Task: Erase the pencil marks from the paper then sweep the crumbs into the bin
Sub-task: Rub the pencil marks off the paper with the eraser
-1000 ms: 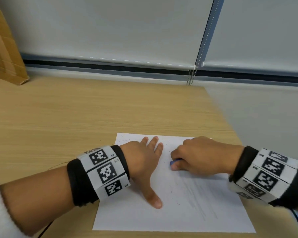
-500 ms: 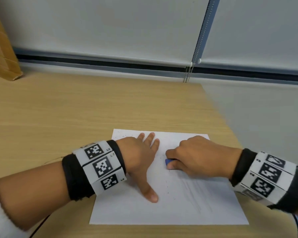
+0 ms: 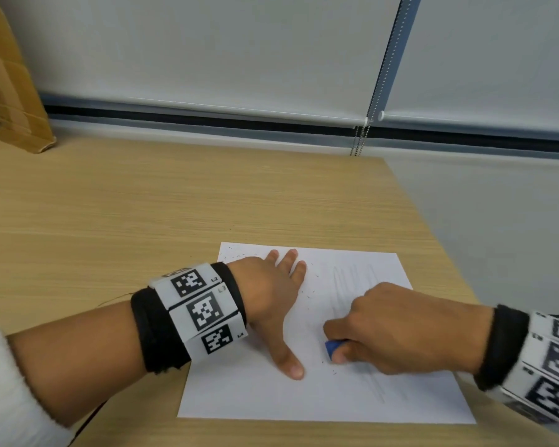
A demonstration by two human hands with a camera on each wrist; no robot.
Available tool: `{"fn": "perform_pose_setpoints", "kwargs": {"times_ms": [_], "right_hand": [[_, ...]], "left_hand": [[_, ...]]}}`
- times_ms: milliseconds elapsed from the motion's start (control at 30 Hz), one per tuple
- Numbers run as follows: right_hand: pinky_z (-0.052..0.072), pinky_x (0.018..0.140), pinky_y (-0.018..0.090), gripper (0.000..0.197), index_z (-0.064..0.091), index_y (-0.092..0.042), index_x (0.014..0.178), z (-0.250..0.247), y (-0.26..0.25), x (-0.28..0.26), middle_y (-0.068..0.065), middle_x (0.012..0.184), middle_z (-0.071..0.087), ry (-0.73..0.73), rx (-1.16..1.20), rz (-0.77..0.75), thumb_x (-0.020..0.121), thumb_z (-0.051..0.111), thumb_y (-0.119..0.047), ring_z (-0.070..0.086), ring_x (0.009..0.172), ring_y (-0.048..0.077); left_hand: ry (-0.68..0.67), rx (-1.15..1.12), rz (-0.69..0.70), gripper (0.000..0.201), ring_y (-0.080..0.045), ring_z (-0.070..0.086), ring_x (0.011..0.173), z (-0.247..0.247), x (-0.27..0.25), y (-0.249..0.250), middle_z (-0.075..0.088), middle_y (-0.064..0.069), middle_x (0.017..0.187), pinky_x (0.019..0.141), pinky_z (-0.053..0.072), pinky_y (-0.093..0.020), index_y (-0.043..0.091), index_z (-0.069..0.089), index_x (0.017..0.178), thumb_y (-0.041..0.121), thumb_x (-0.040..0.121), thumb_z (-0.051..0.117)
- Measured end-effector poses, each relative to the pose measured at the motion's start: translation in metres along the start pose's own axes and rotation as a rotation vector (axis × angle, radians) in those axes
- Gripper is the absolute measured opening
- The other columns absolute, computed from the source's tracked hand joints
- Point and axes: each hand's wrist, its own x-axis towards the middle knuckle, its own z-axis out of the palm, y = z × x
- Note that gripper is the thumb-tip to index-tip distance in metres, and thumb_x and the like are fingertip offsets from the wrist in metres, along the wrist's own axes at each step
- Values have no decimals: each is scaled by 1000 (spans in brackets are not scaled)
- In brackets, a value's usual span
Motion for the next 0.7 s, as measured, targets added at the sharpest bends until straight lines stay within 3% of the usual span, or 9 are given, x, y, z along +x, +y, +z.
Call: {"fn": "perform_pose_setpoints", "kwargs": {"times_ms": [133, 233, 300, 467, 600, 700], "right_hand": [[34, 64, 32, 34, 54, -23, 96, -8, 8, 22, 2, 81, 61, 123, -49, 73, 99, 32, -49, 50, 69, 24], [29, 63, 32, 32, 50, -23, 90, -8, 16, 38, -7, 65, 44, 170, -55, 159, 100, 32, -48, 43, 68, 25], [29, 63, 32, 27, 47, -26, 88, -6, 12, 33, -9, 62, 36, 142, -23, 132, 100, 34, -46, 40, 66, 22], [30, 55, 28, 26, 49, -24, 87, -5, -7, 5, -7, 63, 41, -45, 82, -49, 99, 39, -45, 35, 52, 11], [41, 65, 34, 31, 53, -23, 91, -9, -1, 14, -2, 72, 57, 60, -11, 29, 98, 37, -49, 40, 59, 17], [37, 63, 32, 32, 55, -24, 94, 1, 2, 10, -1, 76, 61, 106, 13, 21, 98, 37, -49, 38, 59, 16]], "left_hand": [[27, 0, -3, 147, -27, -17, 147, 2, -1, 0, -33, -5, 156, 117, 17, -41, 8, -28, 147, 79, 61, 67], [45, -22, -8, 148, -25, -15, 148, 4, -1, -1, -31, -3, 157, 116, 20, -39, 8, -26, 148, 80, 60, 68], [44, -21, -13, 149, -24, -15, 148, 3, 0, -1, -32, -2, 157, 115, 23, -38, 7, -27, 148, 81, 59, 67], [13, -13, -16, 148, -25, -17, 148, 2, 0, 0, -34, -2, 155, 116, 19, -41, 9, -28, 147, 81, 60, 66], [11, -9, -11, 146, -25, -18, 147, 3, 0, -2, -35, -1, 155, 117, 17, -42, 13, -29, 147, 81, 60, 66], [7, -9, -14, 146, -24, -18, 147, 2, 1, -2, -35, -1, 155, 117, 17, -42, 14, -30, 147, 81, 60, 66]]}}
